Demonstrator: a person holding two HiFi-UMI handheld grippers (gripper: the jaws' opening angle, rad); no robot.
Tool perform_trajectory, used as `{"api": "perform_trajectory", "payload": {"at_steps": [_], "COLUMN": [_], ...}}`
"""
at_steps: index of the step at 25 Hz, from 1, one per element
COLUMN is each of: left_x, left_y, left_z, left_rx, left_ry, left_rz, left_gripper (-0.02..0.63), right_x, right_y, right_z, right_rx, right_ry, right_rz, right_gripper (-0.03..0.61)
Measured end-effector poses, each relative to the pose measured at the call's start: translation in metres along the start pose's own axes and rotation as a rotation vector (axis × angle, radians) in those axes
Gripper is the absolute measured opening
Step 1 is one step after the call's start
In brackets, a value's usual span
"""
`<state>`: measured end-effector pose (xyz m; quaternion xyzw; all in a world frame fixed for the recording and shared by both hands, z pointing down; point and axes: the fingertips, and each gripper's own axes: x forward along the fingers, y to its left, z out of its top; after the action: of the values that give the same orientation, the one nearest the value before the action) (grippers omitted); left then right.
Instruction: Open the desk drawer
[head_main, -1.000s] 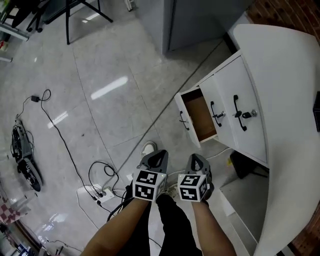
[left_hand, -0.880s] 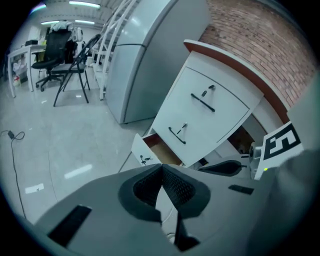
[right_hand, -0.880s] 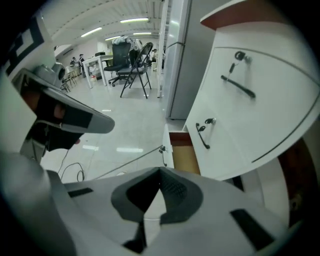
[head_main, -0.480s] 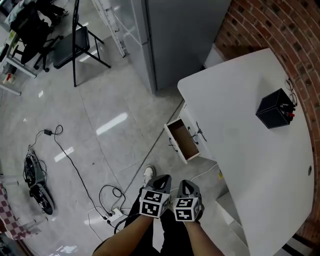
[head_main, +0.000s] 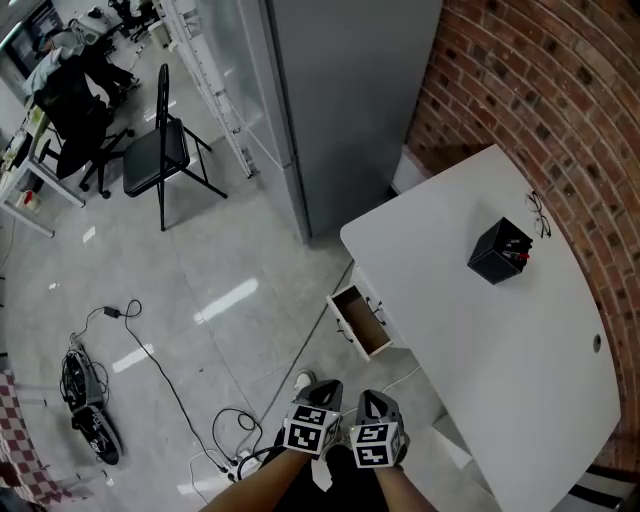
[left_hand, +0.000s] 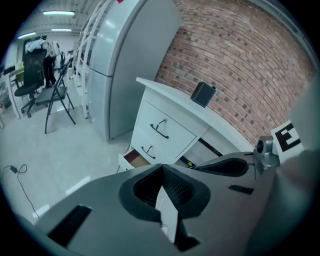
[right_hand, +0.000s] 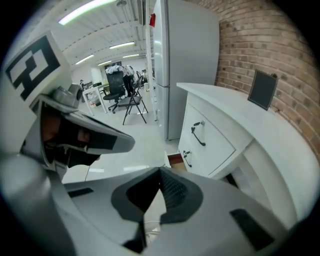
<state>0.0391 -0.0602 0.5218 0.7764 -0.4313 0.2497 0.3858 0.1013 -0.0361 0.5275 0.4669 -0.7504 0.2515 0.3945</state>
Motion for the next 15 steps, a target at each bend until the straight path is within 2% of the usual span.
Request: {"api": "perform_trajectory", "payload": {"at_steps": [6, 10, 15], "left_x": [-0.034, -0.052, -0.077], "left_y": [-0.016, -0.034, -0.043], "left_z": [0.024, 0.027, 0.039], "left_rx": [0.048, 0.106, 0.139], "left_ry": [-0.017, -0.009, -0.028], "left_rz": [-0.012, -0.033, -0.034], "left_gripper": [0.008, 0.008, 0.008], "right_x": [-0.043, -0.064, -0.085], "right_y": [0.006, 0.009, 0.013], "right_z": [0.016, 0.024, 0.036], "right_rx": [0.047, 0.064, 0.064], "right_ry": [-0.044, -0.069, -0.103], "right_rz": [0.0, 0.002, 0.01], "right_gripper": [0.015, 0.015, 0.015]}}
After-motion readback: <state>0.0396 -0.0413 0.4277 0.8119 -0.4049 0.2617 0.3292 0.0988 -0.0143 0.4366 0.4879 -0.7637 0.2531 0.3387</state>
